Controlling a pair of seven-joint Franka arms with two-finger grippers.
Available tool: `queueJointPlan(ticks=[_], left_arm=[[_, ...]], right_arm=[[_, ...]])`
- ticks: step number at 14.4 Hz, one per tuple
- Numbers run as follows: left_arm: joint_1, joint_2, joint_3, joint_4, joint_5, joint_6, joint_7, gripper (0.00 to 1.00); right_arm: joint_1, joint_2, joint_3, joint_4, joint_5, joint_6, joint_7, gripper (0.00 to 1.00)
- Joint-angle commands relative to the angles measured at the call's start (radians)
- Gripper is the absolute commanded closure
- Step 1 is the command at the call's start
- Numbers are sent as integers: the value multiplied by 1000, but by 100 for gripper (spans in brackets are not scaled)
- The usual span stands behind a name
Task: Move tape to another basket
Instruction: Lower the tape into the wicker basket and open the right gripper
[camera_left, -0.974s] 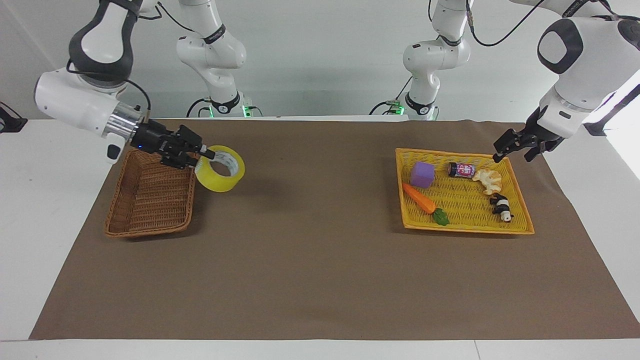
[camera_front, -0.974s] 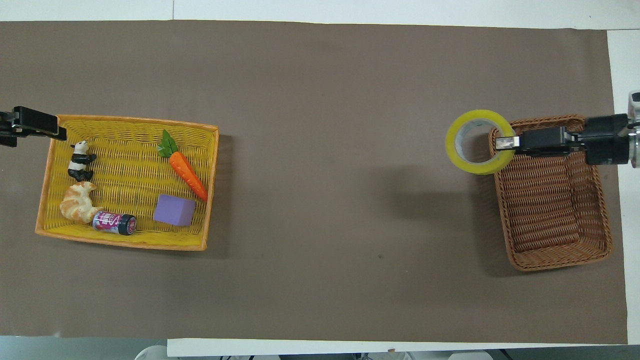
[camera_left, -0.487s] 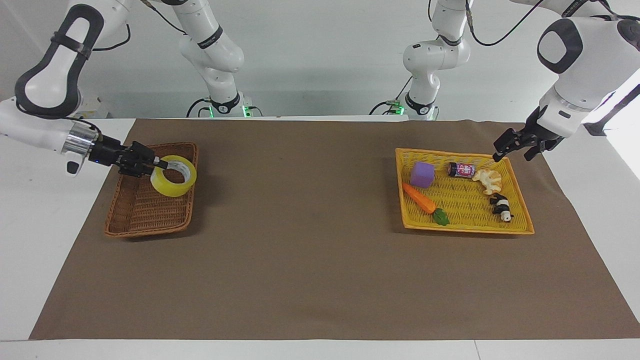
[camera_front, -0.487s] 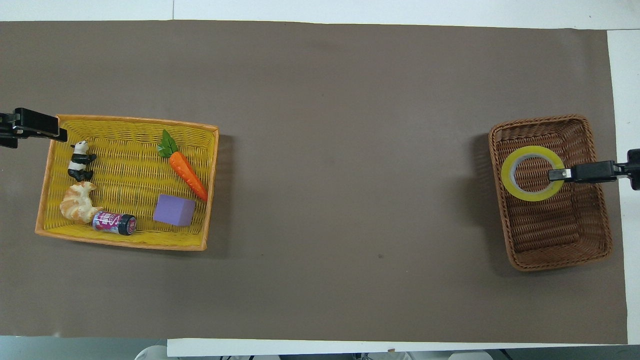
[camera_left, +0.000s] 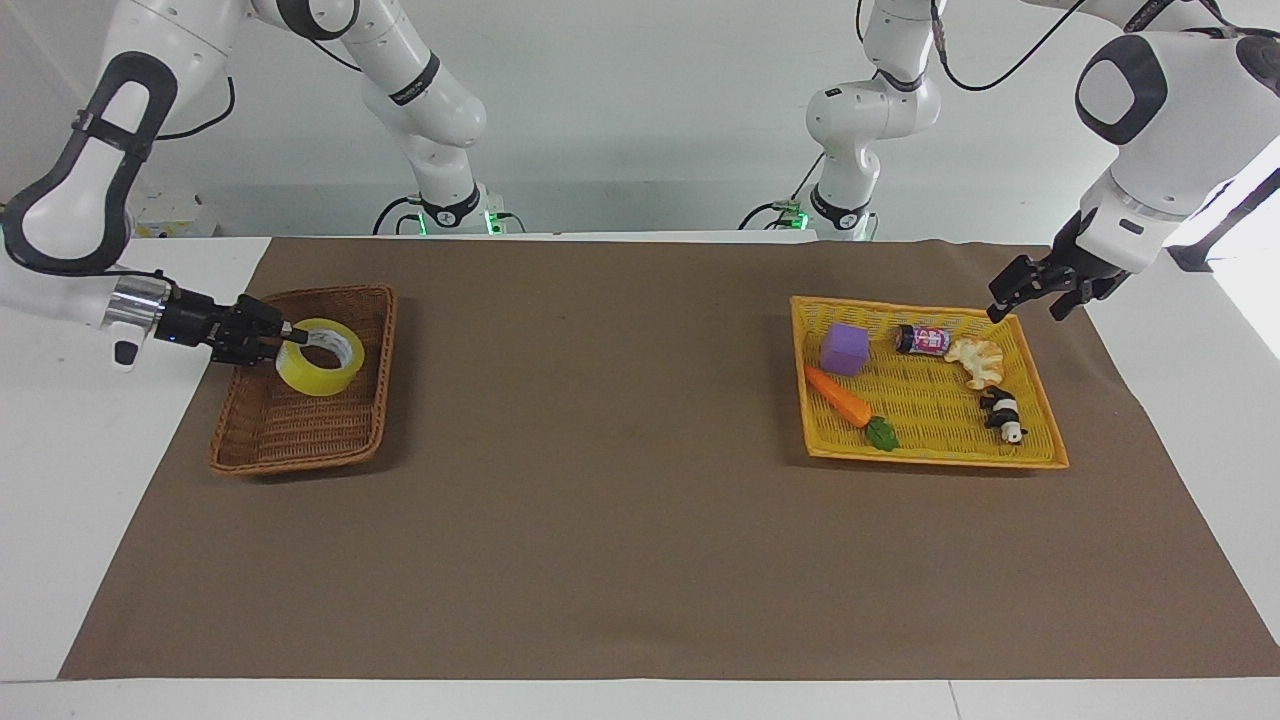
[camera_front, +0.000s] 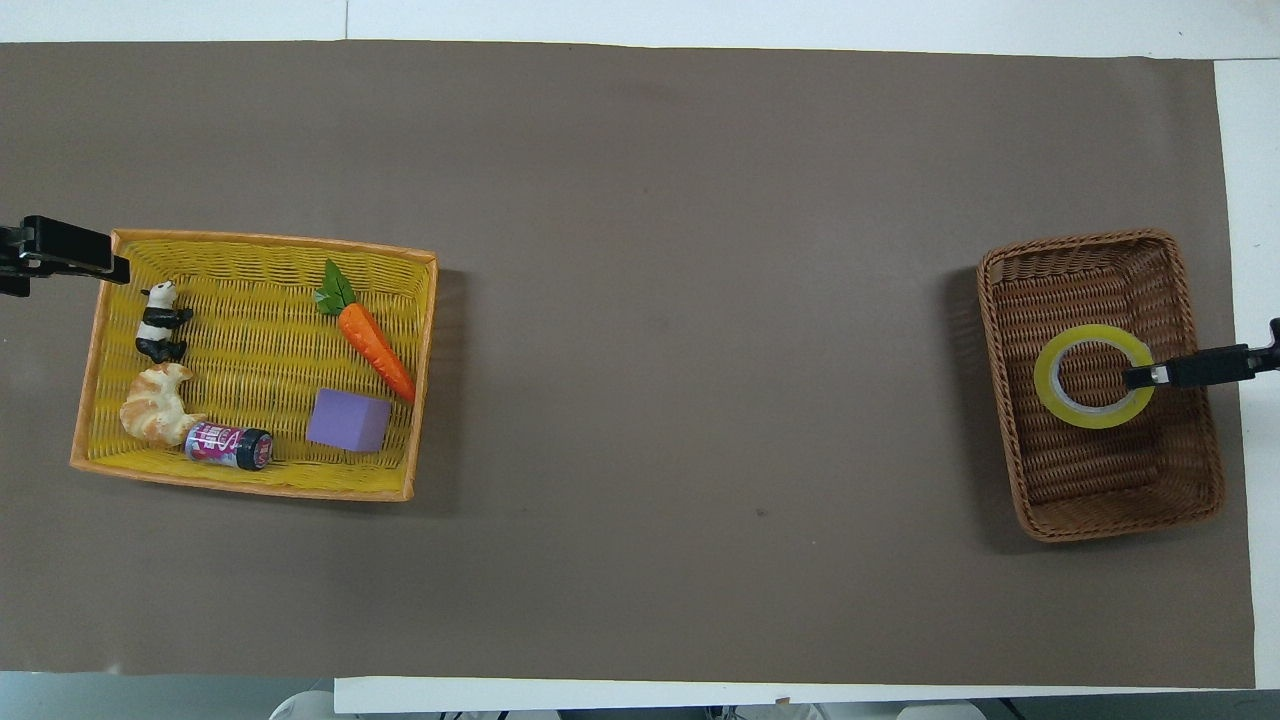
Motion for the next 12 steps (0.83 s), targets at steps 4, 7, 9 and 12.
queueJointPlan(ticks=[4,7,9,12], left_arm=[[-1,-24,-7,-23,19,30,4,1],[12,-18,-7,-6,17,17,-1,1],[14,-7,-6,33,13,-3,-1,1],[-1,23,27,107,2,-94,-1,1]], right_arm=[[-9,-3,8,-43,-35,17,-46,100],[-12,9,8,-52,-37,25,-79,100],[-14,8,7,-63,-38,26,-85,98],[-12,8,7,-63,-50,35,-85,32]])
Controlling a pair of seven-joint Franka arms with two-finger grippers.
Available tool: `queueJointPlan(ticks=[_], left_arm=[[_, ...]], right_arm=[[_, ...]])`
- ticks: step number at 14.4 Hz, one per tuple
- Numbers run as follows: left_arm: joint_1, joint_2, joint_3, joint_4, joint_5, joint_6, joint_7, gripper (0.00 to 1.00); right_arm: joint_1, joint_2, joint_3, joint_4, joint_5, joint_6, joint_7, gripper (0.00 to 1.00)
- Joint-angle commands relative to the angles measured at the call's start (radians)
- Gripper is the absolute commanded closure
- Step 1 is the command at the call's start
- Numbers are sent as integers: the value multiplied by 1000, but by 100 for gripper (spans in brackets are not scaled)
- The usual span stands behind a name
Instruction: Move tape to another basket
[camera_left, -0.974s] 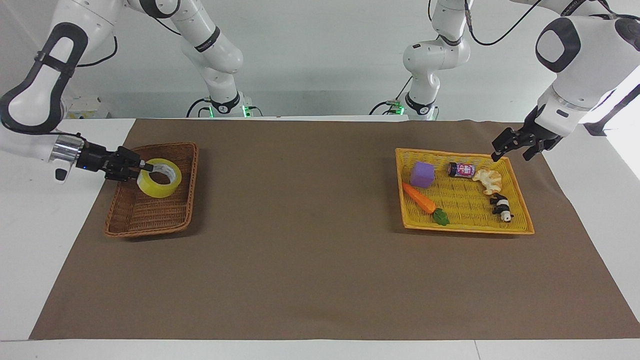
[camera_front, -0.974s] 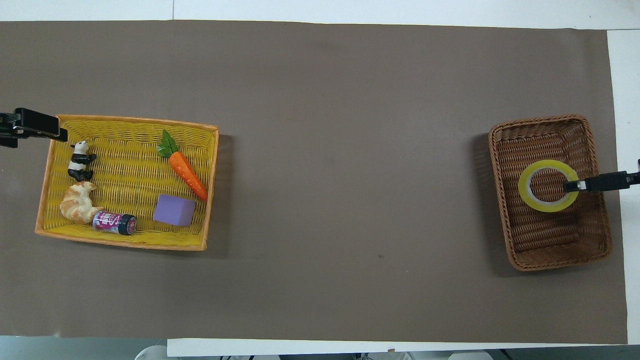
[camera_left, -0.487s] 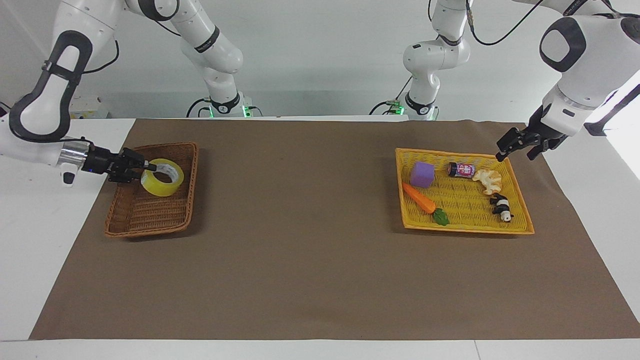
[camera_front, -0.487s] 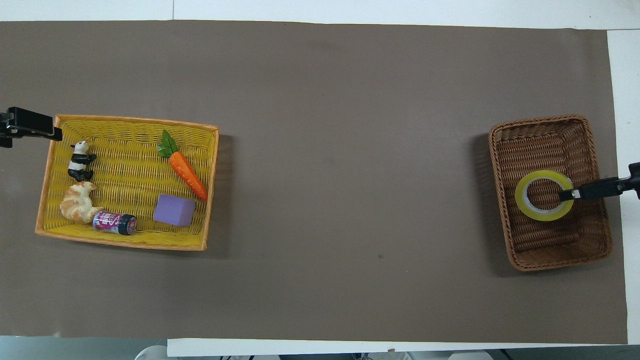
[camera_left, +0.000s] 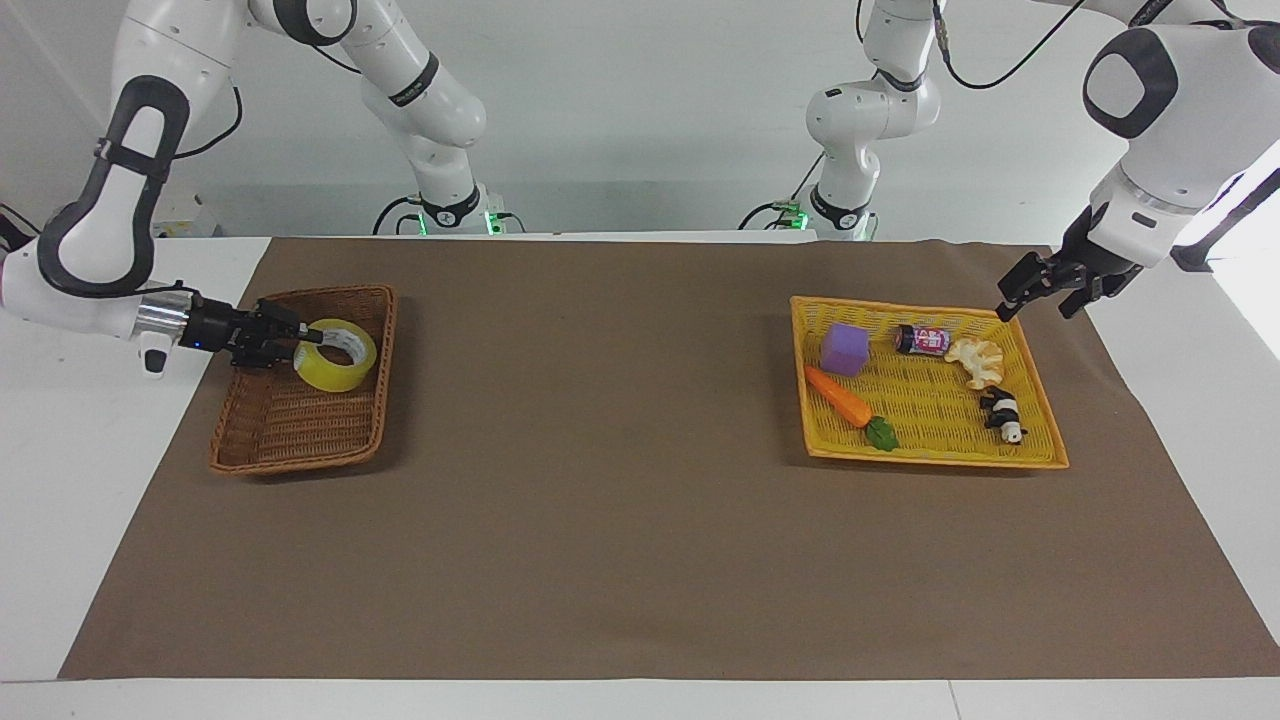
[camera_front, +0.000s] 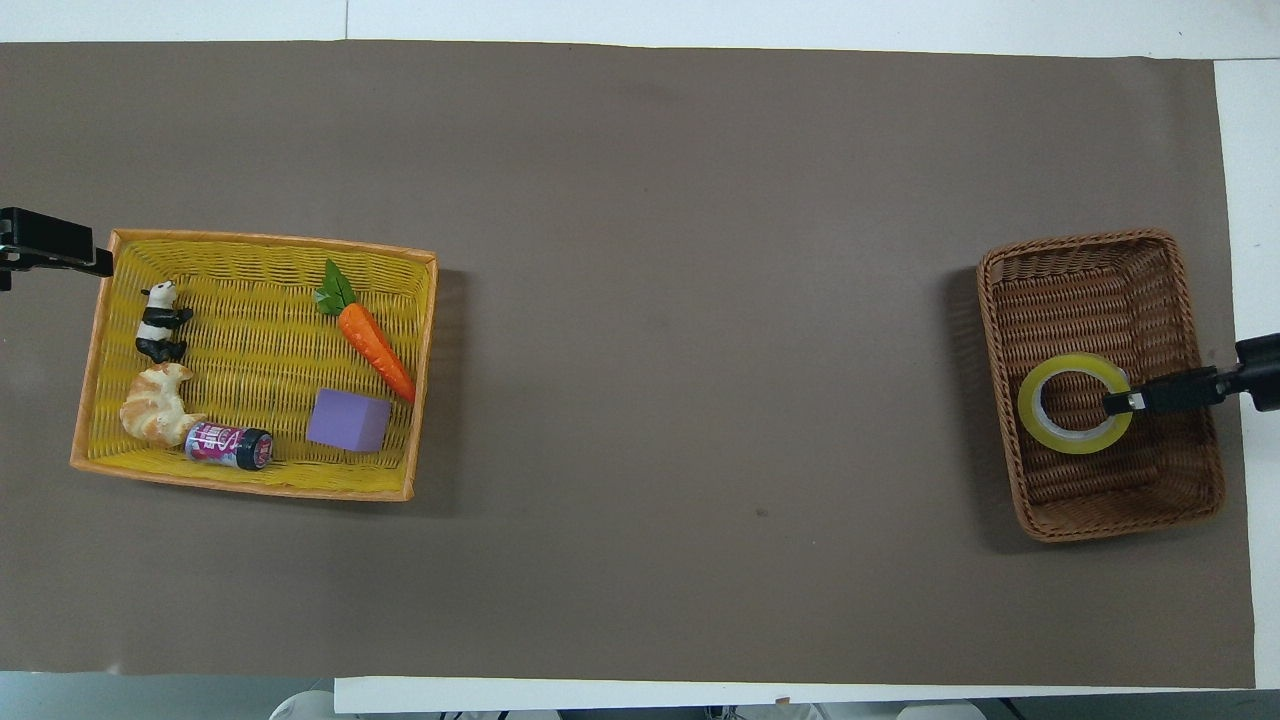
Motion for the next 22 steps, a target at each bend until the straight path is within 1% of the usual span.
queueJointPlan(ticks=[1,3,4,7,10,12,14,18,19,21,22], left_arm=[[-28,27,30,66,2,-72,-2,1],[-90,27,93,63,4,-72,-17,1],[-104,27,101,63,4,-69,-40,1],[-104,24,101,61,5,-59,-54,1],[-124,14,96,44,22,-59,-46,1],[-124,14,96,43,23,-51,-48,1],[-112,14,98,43,23,-51,-49,1],[-114,11,101,37,23,-59,-51,1],[-121,11,101,35,23,-55,-51,1],[-121,11,101,37,23,-62,-51,1],[-118,11,101,35,23,-66,-53,1]], right_arm=[[-11,-12,8,-11,-25,24,-24,0],[-13,-11,8,-4,-32,26,-26,0],[-13,-11,8,-1,-36,26,-30,0],[-5,-11,8,18,-41,27,-30,0],[15,-25,11,68,-90,39,-29,0],[64,-74,11,79,-143,67,-26,0],[122,-139,11,85,-215,105,-8,0],[205,-224,14,96,-272,127,205,0],[246,-242,14,104,-300,132,254,0],[340,-278,14,127,-408,133,423,0],[377,-290,14,142,-441,127,522,0]])
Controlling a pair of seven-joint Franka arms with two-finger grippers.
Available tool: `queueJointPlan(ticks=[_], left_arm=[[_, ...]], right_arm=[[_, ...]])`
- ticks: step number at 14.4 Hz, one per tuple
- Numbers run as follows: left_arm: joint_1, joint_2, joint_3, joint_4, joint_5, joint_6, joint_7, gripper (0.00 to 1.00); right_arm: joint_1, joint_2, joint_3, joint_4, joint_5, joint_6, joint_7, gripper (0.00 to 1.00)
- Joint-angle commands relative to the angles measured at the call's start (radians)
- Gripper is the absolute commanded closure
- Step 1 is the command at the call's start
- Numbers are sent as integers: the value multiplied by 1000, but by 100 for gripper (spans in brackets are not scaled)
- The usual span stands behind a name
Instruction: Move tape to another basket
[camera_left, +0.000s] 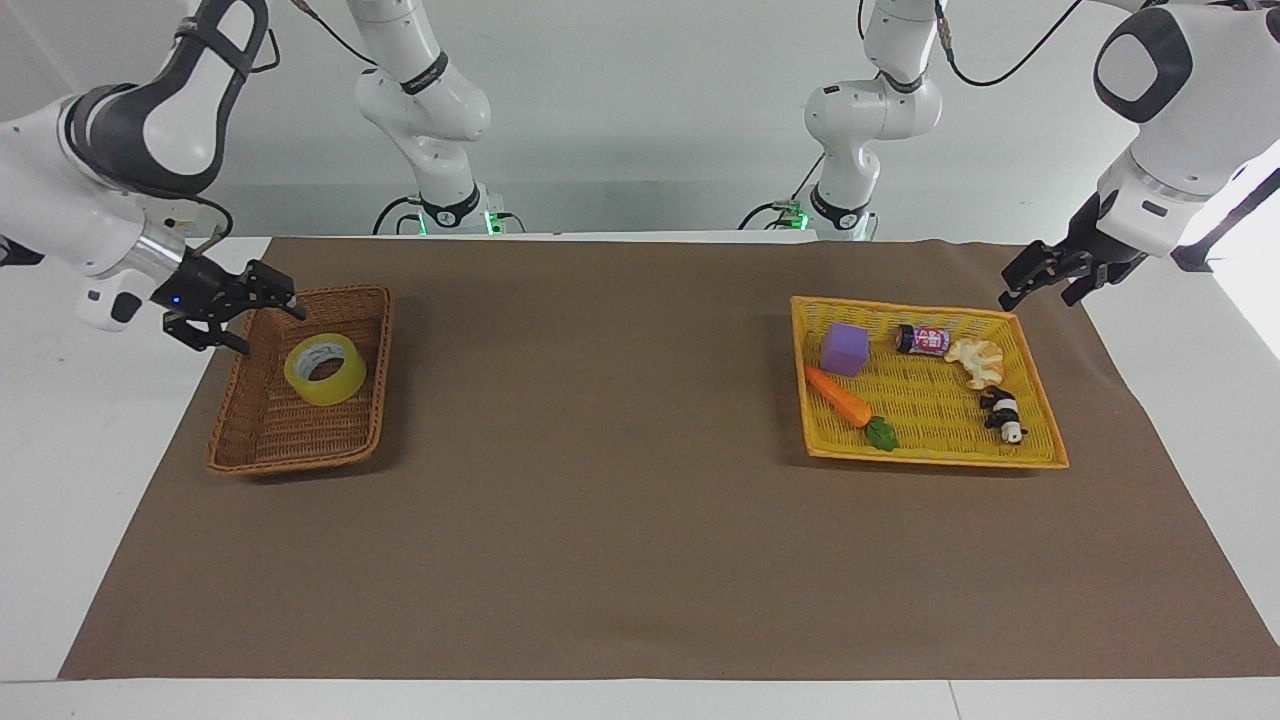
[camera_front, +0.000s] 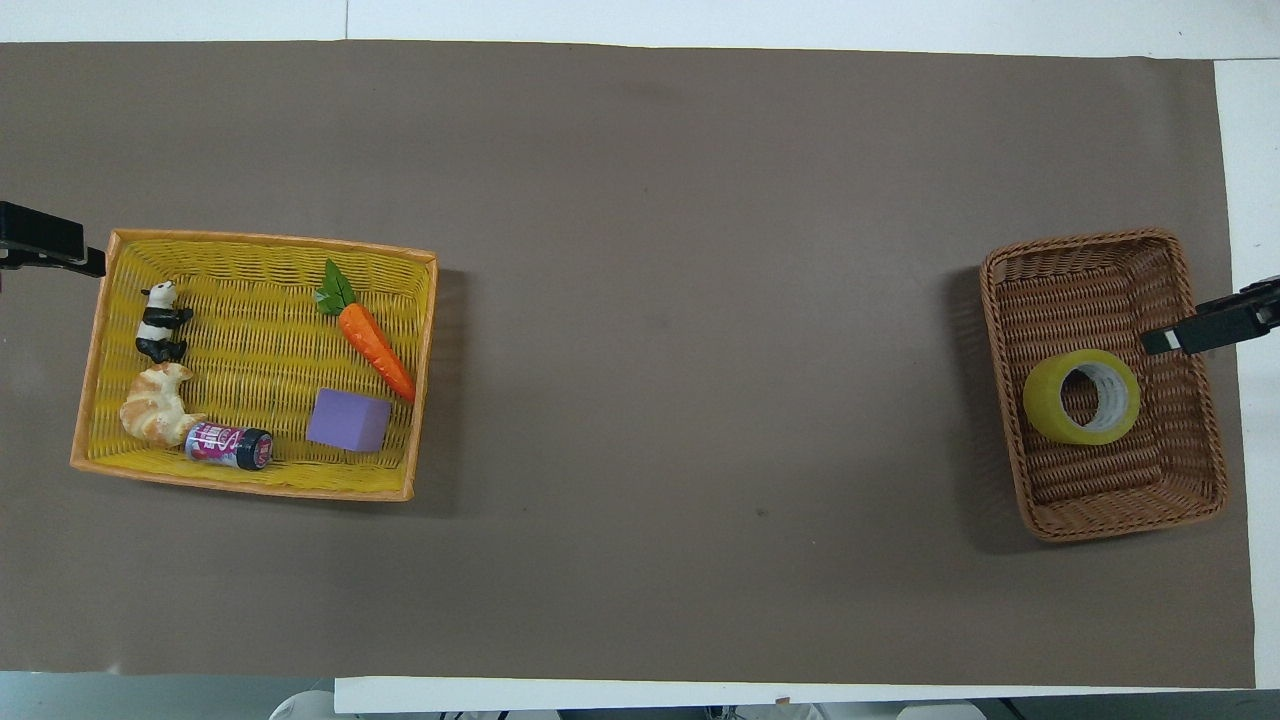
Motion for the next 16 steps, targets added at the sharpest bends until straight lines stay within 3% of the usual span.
queueJointPlan(ticks=[1,4,7,10,16], left_arm=[[-8,-1,7,2,21,-16,-14,1],[-15,-8,7,5,30,-72,-17,1],[-53,-16,-20,5,134,-113,-7,1],[-95,-16,-28,13,166,-129,-7,1],[-104,-18,-27,4,160,-104,32,1]], right_arm=[[98,-37,2,29,-99,2,244,0],[117,-71,2,58,-119,-75,355,0],[116,-123,2,76,-183,-138,370,0],[119,-111,17,153,-191,-221,447,0],[116,-93,9,161,-206,-239,496,0]])
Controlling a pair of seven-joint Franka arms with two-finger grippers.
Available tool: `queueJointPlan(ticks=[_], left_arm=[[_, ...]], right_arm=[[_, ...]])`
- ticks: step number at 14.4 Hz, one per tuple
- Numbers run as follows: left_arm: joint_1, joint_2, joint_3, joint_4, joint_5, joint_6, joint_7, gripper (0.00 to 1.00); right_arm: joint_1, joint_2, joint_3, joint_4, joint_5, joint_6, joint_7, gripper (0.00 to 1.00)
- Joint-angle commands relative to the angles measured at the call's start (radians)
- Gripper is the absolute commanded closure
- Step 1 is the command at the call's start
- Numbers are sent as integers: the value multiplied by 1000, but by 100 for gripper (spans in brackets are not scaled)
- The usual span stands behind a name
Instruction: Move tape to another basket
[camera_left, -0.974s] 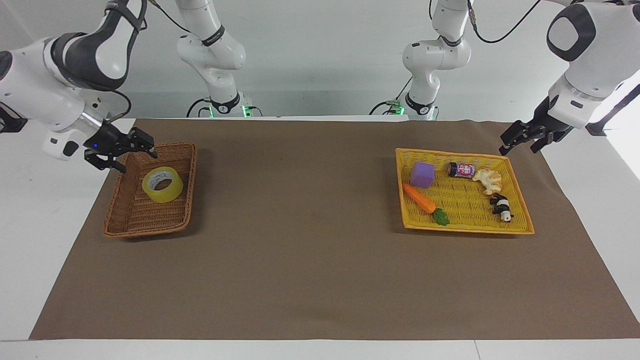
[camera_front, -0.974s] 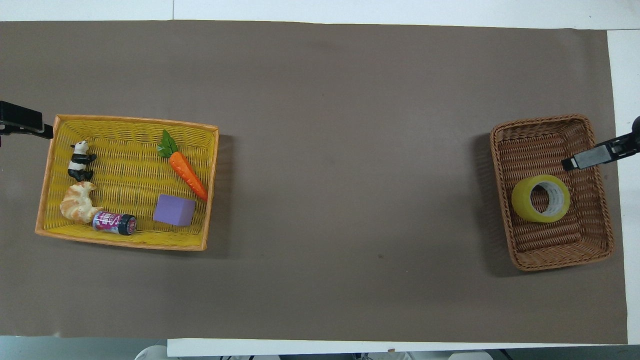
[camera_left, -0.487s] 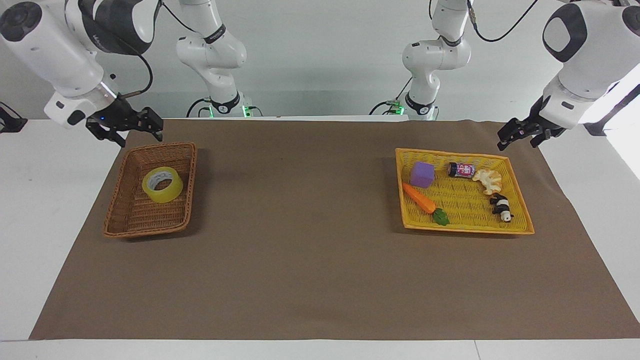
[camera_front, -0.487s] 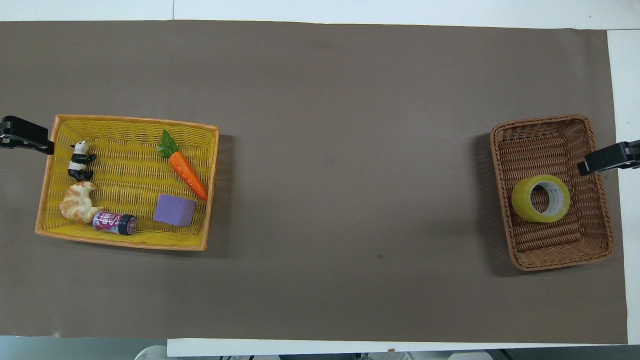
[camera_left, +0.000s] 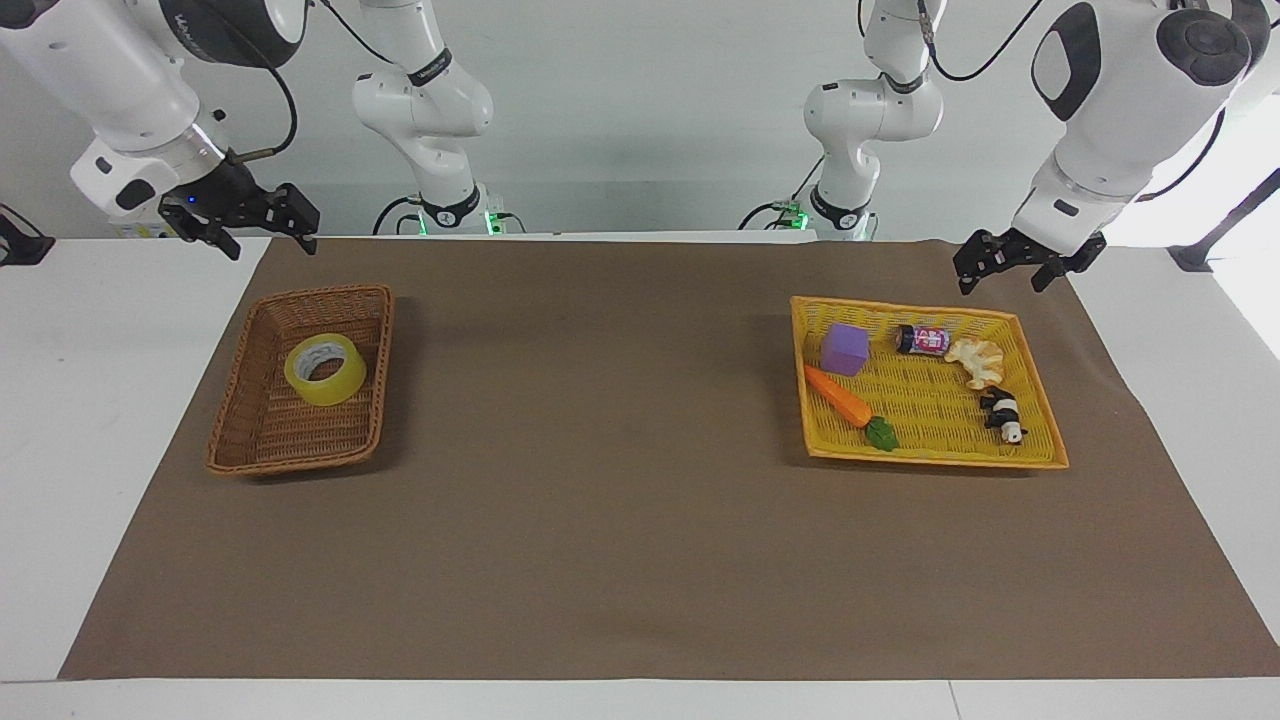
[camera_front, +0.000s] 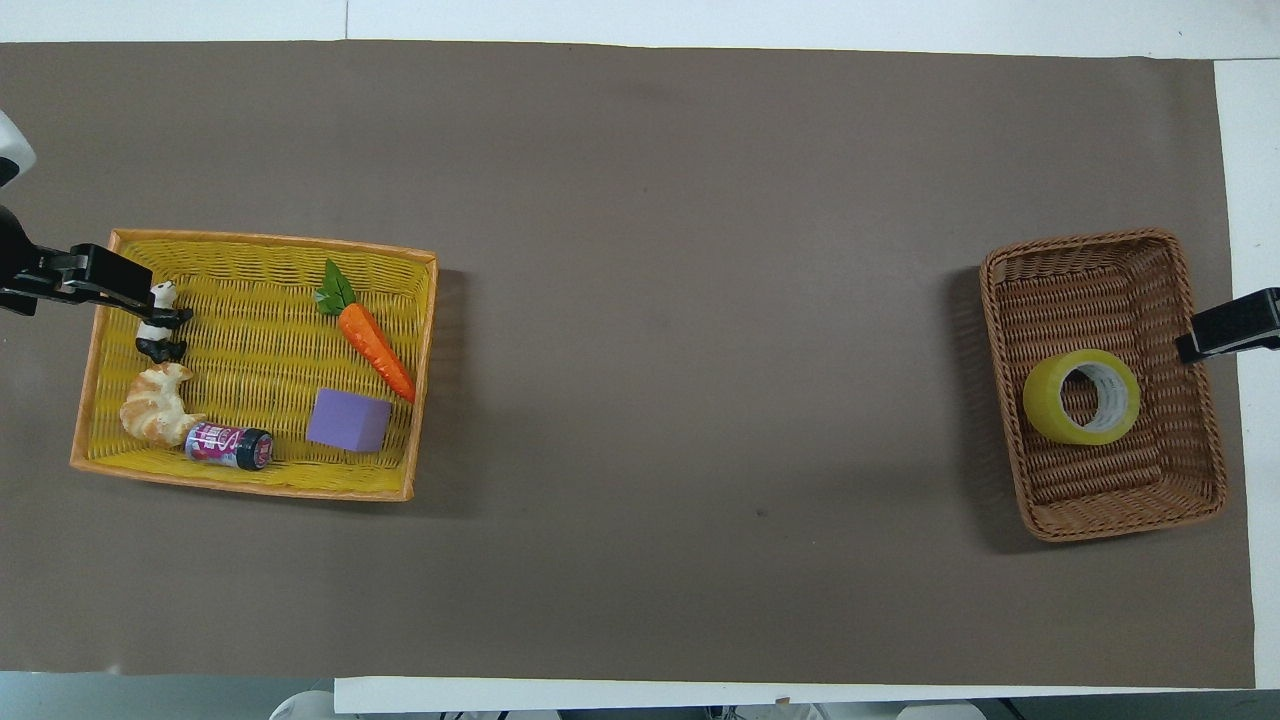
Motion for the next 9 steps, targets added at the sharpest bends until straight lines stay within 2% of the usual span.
queueJointPlan(ticks=[1,4,5,9], left_arm=[[-4,-11,6,-3,10,-1,20,1],[2,-11,6,-8,1,31,17,1],[4,-11,8,-8,-16,31,17,1],[4,-10,11,-8,-17,46,15,1]], right_arm=[[-6,19,0,27,-18,-17,42,0],[34,47,-57,30,-15,-20,42,0],[43,47,-71,60,-15,-27,42,0],[45,49,-69,91,-14,-47,42,0]])
